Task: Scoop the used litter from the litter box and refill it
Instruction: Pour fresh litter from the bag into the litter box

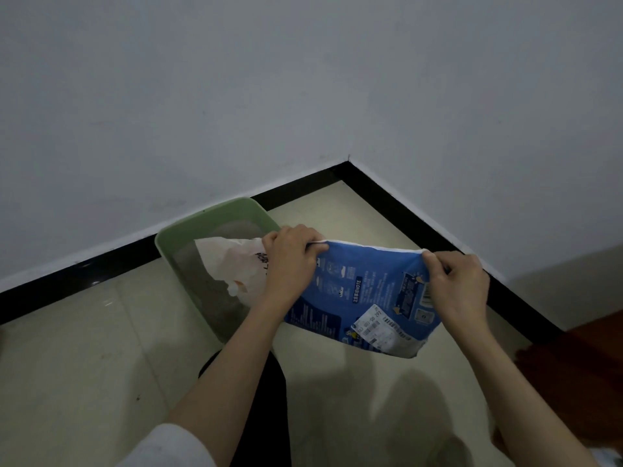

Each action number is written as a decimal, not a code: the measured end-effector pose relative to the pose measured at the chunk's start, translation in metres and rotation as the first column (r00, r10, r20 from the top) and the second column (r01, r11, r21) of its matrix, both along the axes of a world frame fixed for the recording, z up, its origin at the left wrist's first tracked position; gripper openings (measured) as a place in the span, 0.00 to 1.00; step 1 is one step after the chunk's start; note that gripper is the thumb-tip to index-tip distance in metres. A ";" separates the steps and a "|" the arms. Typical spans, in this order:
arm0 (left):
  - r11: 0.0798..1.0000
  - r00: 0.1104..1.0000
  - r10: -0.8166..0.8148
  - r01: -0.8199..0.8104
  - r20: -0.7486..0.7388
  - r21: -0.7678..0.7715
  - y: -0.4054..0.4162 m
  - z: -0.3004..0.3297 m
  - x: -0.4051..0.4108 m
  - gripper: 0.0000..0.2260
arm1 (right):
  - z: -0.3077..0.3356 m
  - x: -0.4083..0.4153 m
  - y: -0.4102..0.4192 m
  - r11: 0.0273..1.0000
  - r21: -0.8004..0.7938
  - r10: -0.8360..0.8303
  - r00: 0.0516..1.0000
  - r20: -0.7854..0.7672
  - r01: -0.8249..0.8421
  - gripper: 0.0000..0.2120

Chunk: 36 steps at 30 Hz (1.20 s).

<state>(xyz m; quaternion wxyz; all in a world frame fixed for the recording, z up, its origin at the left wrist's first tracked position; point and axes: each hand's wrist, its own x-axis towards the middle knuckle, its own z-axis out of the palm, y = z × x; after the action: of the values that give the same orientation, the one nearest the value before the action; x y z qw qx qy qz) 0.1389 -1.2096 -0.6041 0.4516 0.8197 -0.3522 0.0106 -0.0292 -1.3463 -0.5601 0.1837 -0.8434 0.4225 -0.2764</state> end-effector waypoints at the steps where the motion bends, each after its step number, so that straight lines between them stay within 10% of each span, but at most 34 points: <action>1: 1.000 1.000 -0.010 0.010 -0.010 -0.005 -0.003 0.001 -0.002 0.05 | 0.001 -0.002 -0.002 1.000 -0.014 -0.007 1.000 0.000 0.007 0.18; 27: 0.967 0.959 -0.244 0.229 0.146 0.115 -0.041 0.002 -0.022 0.07 | -0.039 -0.054 0.008 0.953 0.158 -0.276 0.957 0.087 0.260 0.19; 36: 0.830 0.851 -0.488 0.383 0.196 0.406 -0.047 -0.040 -0.038 0.06 | -0.116 -0.086 0.012 0.881 0.283 -0.329 0.921 -0.210 0.379 0.15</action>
<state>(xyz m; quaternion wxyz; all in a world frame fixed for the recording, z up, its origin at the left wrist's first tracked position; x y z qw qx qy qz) 0.1011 -1.2568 -0.6445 0.2306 0.7729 -0.5900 -0.0364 -0.1153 -1.3342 -0.6758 0.2302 -0.7297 0.6218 -0.1669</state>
